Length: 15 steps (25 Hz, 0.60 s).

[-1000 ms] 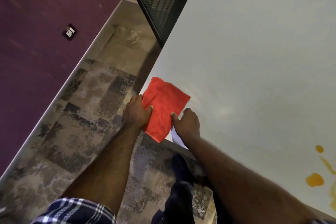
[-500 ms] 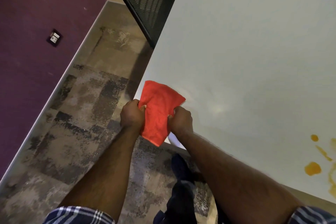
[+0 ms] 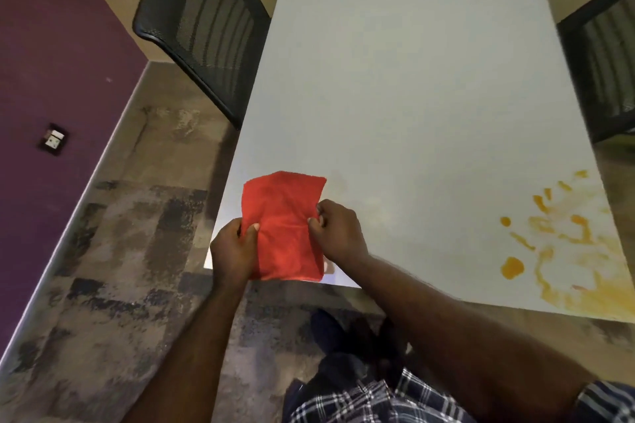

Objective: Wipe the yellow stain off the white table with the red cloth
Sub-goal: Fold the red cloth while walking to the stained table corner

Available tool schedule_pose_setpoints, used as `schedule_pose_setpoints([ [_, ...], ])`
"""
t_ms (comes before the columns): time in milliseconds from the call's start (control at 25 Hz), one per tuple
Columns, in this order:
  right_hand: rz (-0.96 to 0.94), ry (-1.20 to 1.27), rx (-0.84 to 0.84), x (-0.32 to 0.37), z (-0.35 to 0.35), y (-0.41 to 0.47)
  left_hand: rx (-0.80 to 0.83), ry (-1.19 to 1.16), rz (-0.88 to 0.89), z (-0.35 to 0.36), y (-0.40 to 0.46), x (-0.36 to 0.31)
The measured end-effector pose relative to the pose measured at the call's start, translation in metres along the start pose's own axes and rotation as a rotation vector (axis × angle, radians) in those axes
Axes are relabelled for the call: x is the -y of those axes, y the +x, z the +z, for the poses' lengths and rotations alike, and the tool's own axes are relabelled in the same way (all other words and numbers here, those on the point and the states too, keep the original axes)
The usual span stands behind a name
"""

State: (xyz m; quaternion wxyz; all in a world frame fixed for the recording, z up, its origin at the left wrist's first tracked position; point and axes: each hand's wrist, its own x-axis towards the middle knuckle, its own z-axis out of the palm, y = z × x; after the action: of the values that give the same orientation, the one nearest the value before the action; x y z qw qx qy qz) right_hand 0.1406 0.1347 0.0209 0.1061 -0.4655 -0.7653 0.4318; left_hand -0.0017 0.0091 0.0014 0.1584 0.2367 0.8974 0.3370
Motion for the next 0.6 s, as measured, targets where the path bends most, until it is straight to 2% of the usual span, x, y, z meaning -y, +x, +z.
schedule_pose_setpoints([
  [320, -0.066, -0.002, -0.22, -0.036, -0.098, -0.053, 0.086, -0.168, 0.163, 0.043, -0.063, -0.079],
  [600, -0.06, 0.006, -0.407, -0.105, -0.191, -0.118, 0.192, -0.197, 0.352, 0.095, -0.137, -0.155],
])
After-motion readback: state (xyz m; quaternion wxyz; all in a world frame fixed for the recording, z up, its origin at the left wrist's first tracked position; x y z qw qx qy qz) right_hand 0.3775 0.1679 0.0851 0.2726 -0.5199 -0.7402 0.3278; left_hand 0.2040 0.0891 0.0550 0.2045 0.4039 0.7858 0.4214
